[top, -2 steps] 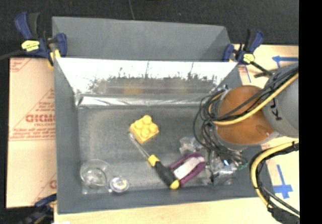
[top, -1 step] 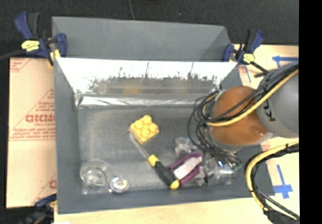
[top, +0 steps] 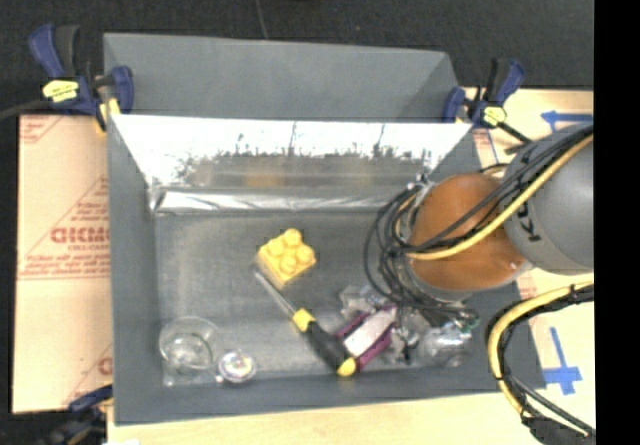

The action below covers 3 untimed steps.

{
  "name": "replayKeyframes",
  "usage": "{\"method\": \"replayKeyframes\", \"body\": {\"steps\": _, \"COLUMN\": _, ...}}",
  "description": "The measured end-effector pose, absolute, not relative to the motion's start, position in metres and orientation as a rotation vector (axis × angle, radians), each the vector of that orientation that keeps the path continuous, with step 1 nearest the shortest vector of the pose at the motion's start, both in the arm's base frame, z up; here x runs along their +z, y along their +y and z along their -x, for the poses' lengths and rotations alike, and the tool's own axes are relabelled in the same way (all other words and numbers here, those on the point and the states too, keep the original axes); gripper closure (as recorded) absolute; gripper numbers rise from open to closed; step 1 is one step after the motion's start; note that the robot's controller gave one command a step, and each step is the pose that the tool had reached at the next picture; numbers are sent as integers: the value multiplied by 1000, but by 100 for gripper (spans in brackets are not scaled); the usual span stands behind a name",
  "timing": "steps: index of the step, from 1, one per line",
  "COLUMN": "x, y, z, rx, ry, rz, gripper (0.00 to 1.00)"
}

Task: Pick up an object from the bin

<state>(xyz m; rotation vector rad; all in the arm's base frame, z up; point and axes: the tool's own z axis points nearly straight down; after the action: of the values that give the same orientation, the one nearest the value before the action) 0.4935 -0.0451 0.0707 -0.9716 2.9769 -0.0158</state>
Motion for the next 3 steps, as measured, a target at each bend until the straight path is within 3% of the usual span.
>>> {"method": "replayKeyframes", "body": {"steps": 1, "x": 71, "y": -45, "z": -493, "rx": -16, "ry": 2976, "rz": 974, "gripper": 100}}
{"method": "replayKeyframes", "body": {"steps": 2, "x": 95, "y": -45, "z": -491, "rx": -8, "ry": 2979, "rz": 991, "gripper": 100}}
{"method": "replayKeyframes", "body": {"steps": 3, "x": 70, "y": -68, "z": -520, "rx": -7, "ry": 2886, "rz": 1229, "gripper": 100}}
